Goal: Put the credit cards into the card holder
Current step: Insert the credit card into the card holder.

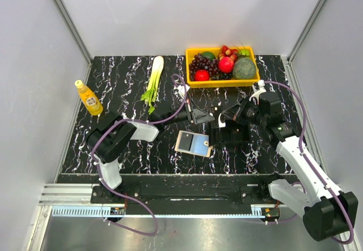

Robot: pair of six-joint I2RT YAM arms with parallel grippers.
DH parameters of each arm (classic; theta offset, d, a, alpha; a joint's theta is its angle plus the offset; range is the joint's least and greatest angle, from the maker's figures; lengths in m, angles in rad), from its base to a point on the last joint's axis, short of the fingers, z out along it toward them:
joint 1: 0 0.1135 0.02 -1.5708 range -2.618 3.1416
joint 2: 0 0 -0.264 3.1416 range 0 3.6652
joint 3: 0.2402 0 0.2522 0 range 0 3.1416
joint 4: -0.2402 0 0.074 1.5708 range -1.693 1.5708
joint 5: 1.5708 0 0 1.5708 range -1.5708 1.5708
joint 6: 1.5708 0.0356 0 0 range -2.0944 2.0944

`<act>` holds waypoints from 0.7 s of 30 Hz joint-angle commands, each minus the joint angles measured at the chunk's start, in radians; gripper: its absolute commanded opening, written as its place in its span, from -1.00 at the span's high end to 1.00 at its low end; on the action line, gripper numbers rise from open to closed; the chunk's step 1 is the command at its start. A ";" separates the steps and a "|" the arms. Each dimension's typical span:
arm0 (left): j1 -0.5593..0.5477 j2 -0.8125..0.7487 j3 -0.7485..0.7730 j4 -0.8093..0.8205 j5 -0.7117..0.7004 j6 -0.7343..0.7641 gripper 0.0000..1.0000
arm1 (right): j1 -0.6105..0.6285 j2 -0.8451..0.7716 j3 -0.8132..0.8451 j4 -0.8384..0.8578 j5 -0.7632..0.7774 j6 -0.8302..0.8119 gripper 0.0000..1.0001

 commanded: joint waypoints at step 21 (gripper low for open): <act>-0.014 0.062 0.050 0.199 0.065 -0.054 1.00 | 0.017 0.008 -0.033 0.136 -0.251 -0.022 0.49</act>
